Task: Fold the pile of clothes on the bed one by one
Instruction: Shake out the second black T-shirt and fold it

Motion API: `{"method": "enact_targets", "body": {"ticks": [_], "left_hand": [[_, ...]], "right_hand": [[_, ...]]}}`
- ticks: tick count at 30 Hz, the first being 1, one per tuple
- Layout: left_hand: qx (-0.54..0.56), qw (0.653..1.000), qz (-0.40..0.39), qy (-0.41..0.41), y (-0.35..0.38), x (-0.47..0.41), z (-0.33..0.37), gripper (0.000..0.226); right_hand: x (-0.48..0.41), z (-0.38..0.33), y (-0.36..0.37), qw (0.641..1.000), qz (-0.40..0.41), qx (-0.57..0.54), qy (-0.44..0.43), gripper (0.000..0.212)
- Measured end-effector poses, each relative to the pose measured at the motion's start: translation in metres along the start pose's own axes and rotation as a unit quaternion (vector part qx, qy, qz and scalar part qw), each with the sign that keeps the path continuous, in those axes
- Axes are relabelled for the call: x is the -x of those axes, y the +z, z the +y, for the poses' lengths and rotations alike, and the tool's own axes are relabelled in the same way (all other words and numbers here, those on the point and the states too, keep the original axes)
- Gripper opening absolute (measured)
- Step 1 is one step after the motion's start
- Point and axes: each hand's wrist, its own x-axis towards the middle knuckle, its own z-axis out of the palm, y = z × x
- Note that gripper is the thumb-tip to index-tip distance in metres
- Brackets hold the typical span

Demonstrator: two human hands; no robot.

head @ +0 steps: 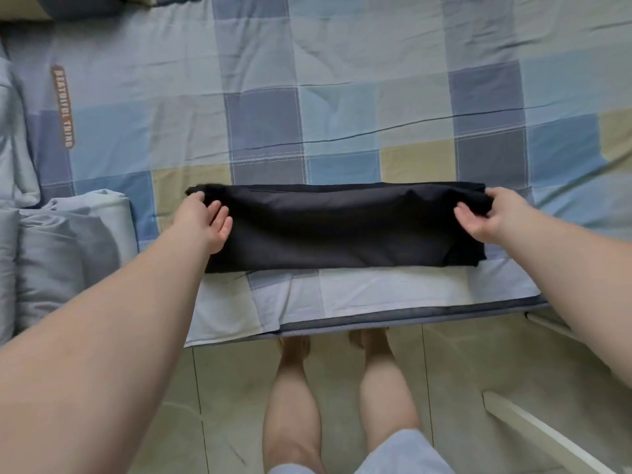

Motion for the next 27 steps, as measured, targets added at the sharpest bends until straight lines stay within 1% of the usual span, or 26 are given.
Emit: {"method": "enact_targets", "body": {"ticks": [1, 2, 3, 4, 5, 6, 7, 8, 9, 10, 11, 12, 13, 14, 15, 17, 18, 19, 21, 23, 24, 25, 26, 27], "left_hand": [[-0.037, 0.999, 0.008, 0.036, 0.004, -0.006, -0.007, 0.042], [-0.112, 0.988, 0.03, 0.099, 0.007, -0.011, -0.015, 0.041], [-0.241, 0.951, 0.051, 0.186, 0.009, -0.014, -0.026, 0.038], [-0.395, 0.871, 0.05, 0.286, 0.01, -0.017, -0.038, 0.037], [-0.533, 0.76, 0.02, 0.371, 0.01, -0.021, -0.051, 0.039], [-0.625, 0.649, -0.022, 0.433, 0.011, -0.024, -0.063, 0.043], [-0.681, 0.564, -0.059, 0.464, 0.013, -0.03, -0.075, 0.047], [-0.713, 0.508, -0.078, 0.477, 0.017, -0.036, -0.085, 0.052], [-0.734, 0.479, -0.086, 0.474, 0.021, -0.045, -0.093, 0.056], [-0.753, 0.461, -0.085, 0.462, 0.024, -0.056, -0.1, 0.06], [-0.764, 0.449, -0.083, 0.456, 0.027, -0.066, -0.105, 0.063], [-0.771, 0.436, -0.077, 0.457, 0.026, -0.077, -0.109, 0.066], [-0.774, 0.427, -0.07, 0.462, 0.023, -0.086, -0.11, 0.068], [-0.776, 0.417, -0.062, 0.47, 0.019, -0.094, -0.11, 0.071], [-0.778, 0.403, -0.052, 0.479, 0.013, -0.103, -0.108, 0.073], [-0.781, 0.384, -0.028, 0.492, -0.001, -0.115, -0.102, 0.076], [-0.78, 0.382, -0.019, 0.496, -0.007, -0.118, -0.1, 0.076], [-0.778, 0.385, -0.011, 0.497, -0.012, -0.118, -0.097, 0.075], [-0.772, 0.4, 0.005, 0.494, -0.021, -0.115, -0.093, 0.074], [-0.765, 0.428, 0.031, 0.481, -0.03, -0.11, -0.089, 0.075], [-0.754, 0.457, 0.056, 0.468, -0.036, -0.106, -0.088, 0.077], [-0.739, 0.497, 0.089, 0.447, -0.042, -0.101, -0.086, 0.082], [-0.716, 0.546, 0.122, 0.417, -0.047, -0.096, -0.083, 0.087], [-0.681, 0.607, 0.146, 0.382, -0.052, -0.092, -0.079, 0.095]], "right_hand": [[-0.008, 0.002, 0.008, 1.0, -0.01, 0.019, -0.012, 0.044], [-0.013, 0.006, 0.016, 0.998, -0.025, 0.048, -0.019, 0.047], [-0.015, 0.013, 0.022, 0.994, -0.046, 0.09, -0.031, 0.046], [-0.012, 0.023, 0.027, 0.984, -0.067, 0.154, -0.055, 0.041], [-0.008, 0.039, 0.034, 0.96, -0.077, 0.248, -0.101, 0.033], [-0.003, 0.057, 0.039, 0.916, -0.073, 0.353, -0.176, 0.026], [-0.003, 0.075, 0.044, 0.847, -0.065, 0.454, -0.269, 0.024], [-0.004, 0.094, 0.048, 0.761, -0.074, 0.538, -0.355, 0.03], [-0.007, 0.113, 0.054, 0.672, -0.1, 0.606, -0.413, 0.041], [-0.011, 0.131, 0.059, 0.587, -0.118, 0.665, -0.446, 0.051], [-0.019, 0.146, 0.065, 0.513, -0.121, 0.71, -0.466, 0.06], [-0.028, 0.159, 0.069, 0.454, -0.111, 0.744, -0.478, 0.065], [-0.041, 0.168, 0.071, 0.411, -0.096, 0.765, -0.487, 0.069], [-0.052, 0.172, 0.071, 0.382, -0.081, 0.773, -0.499, 0.07], [-0.064, 0.173, 0.069, 0.362, -0.073, 0.775, -0.514, 0.071], [-0.081, 0.165, 0.061, 0.333, -0.074, 0.768, -0.542, 0.073], [-0.086, 0.159, 0.057, 0.319, -0.077, 0.771, -0.546, 0.074], [-0.088, 0.153, 0.053, 0.308, -0.079, 0.778, -0.542, 0.077], [-0.086, 0.143, 0.049, 0.302, -0.078, 0.793, -0.524, 0.078], [-0.075, 0.141, 0.054, 0.316, -0.078, 0.808, -0.491, 0.076], [-0.067, 0.143, 0.059, 0.329, -0.081, 0.814, -0.472, 0.078], [-0.059, 0.145, 0.063, 0.346, -0.084, 0.818, -0.452, 0.08], [-0.051, 0.148, 0.068, 0.365, -0.085, 0.82, -0.433, 0.083], [-0.045, 0.151, 0.071, 0.384, -0.085, 0.82, -0.416, 0.085]]}}
